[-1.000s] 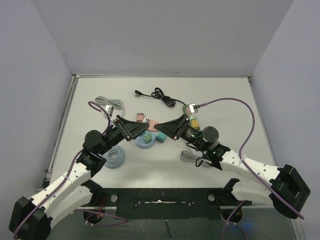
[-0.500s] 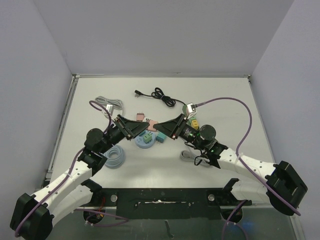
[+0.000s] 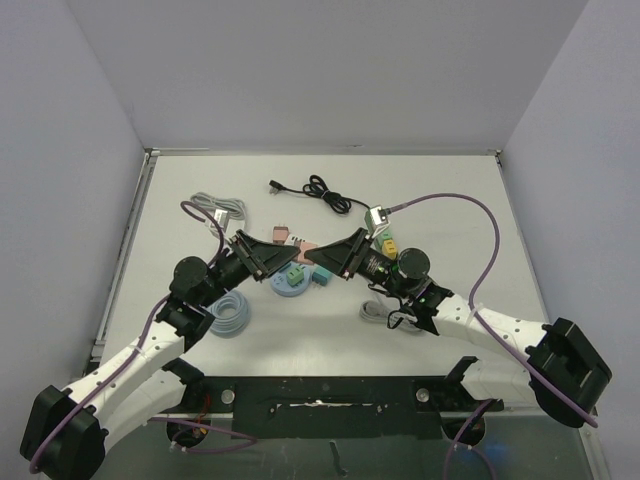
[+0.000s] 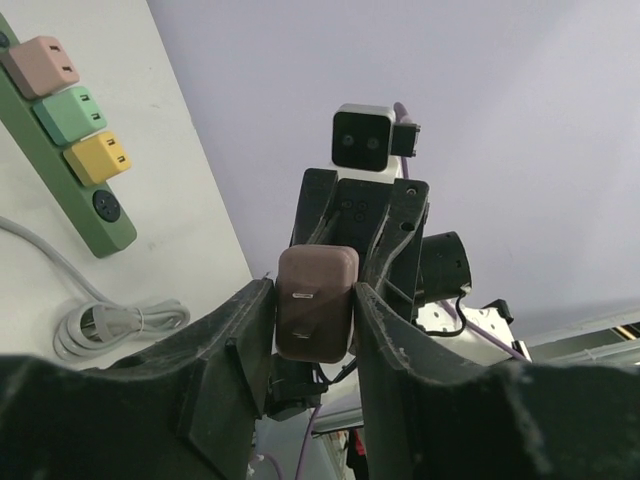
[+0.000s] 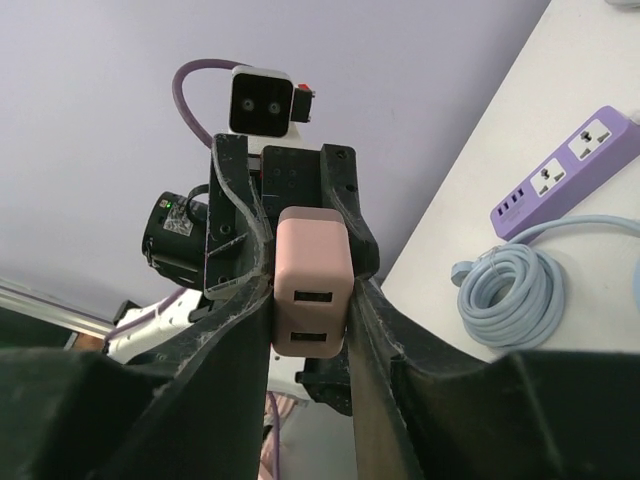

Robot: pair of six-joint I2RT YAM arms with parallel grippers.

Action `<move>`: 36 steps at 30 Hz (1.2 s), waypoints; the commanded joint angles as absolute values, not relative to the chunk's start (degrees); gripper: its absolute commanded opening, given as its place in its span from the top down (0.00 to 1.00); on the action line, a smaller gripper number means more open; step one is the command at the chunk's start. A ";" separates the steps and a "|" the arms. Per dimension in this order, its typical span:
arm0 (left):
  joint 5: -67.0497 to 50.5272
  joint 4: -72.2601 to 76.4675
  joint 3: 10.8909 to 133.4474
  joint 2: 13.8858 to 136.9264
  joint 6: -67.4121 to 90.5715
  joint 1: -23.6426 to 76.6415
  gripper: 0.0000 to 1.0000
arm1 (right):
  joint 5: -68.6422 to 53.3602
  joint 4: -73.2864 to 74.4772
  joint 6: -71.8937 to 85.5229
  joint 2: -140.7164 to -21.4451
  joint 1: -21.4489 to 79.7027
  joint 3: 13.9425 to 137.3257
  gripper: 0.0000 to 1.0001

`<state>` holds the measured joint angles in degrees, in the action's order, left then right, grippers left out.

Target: Insert the plug

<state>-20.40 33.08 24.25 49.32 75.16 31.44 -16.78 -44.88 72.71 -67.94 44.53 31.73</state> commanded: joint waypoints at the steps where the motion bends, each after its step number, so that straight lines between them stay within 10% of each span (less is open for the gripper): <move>1: -19.08 28.52 25.50 48.43 71.14 31.57 0.51 | -18.69 -43.82 68.63 -65.65 41.81 35.17 0.86; 6: -7.29 2.33 30.72 47.73 59.18 30.27 0.31 | -16.05 -8.64 48.94 -61.08 33.83 42.57 0.89; 15: -0.28 -19.16 39.56 49.87 37.46 26.39 0.30 | -3.32 36.81 19.59 -64.14 24.81 57.12 0.91; 36: -1.54 -21.21 38.11 49.50 30.85 25.93 0.30 | 2.73 33.82 8.58 -77.87 20.37 56.49 0.98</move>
<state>-1.30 -23.75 38.48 51.24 32.10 26.41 2.13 39.13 12.14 -77.82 21.37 55.29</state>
